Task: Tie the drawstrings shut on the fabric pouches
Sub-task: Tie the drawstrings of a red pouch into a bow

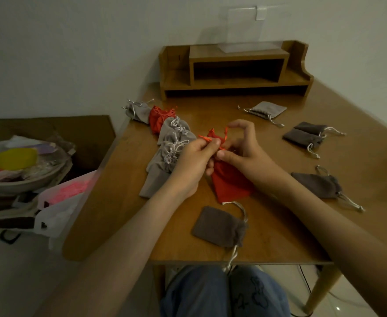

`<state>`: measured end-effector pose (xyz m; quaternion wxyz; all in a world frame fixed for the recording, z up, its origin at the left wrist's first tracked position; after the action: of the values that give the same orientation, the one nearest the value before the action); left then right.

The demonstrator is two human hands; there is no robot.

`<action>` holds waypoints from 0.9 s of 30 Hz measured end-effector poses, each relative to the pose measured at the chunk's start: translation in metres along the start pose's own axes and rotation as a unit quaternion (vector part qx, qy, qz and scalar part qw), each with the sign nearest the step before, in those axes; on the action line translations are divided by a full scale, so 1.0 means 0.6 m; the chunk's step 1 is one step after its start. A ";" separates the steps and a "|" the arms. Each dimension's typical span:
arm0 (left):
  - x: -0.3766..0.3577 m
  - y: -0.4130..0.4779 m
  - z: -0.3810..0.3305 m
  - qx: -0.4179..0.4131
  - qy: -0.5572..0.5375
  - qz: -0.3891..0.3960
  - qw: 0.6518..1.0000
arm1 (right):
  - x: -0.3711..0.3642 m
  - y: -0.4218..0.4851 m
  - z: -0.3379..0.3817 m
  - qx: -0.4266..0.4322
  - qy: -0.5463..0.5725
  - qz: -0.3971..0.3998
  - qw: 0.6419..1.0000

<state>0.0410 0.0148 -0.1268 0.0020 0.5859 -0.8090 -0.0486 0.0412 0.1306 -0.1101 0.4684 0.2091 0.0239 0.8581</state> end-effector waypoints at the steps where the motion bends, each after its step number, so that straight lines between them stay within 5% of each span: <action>1: 0.001 -0.001 -0.002 -0.004 0.004 -0.004 1.000 | -0.001 0.001 -0.005 -0.004 0.056 0.003 0.998; 4: 0.001 -0.003 -0.007 -0.016 0.010 -0.014 1.000 | 0.003 0.004 -0.008 -0.013 0.189 -0.007 0.982; 12: 0.002 0.002 -0.012 0.005 -0.028 0.047 0.998 | 0.007 -0.001 -0.015 -0.051 0.336 0.008 0.940; 19: -0.001 -0.010 -0.030 -0.019 0.076 0.060 0.995 | 0.014 -0.003 -0.025 -0.077 0.327 0.003 0.942; 23: -0.003 -0.021 -0.054 -0.112 0.417 -0.030 0.901 | 0.013 -0.002 -0.034 -0.098 0.289 0.009 0.952; 27: -0.010 -0.019 -0.050 -0.139 0.515 -0.052 0.844 | 0.003 0.001 -0.036 -0.095 0.230 0.035 0.968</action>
<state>0.0554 0.0145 -0.0977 0.4974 0.5610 -0.6450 0.1478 0.0319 0.1352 -0.1291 0.4378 -0.0389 0.0426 0.8972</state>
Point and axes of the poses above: each hand's wrist, its own y-axis towards the middle knuckle, its own x-axis out of the back of the hand, z = x × y, the point moved 6 cm from there along y, towards the middle knuckle, and after that the axes turned 14 degrees about z, right-handed, at the moved point
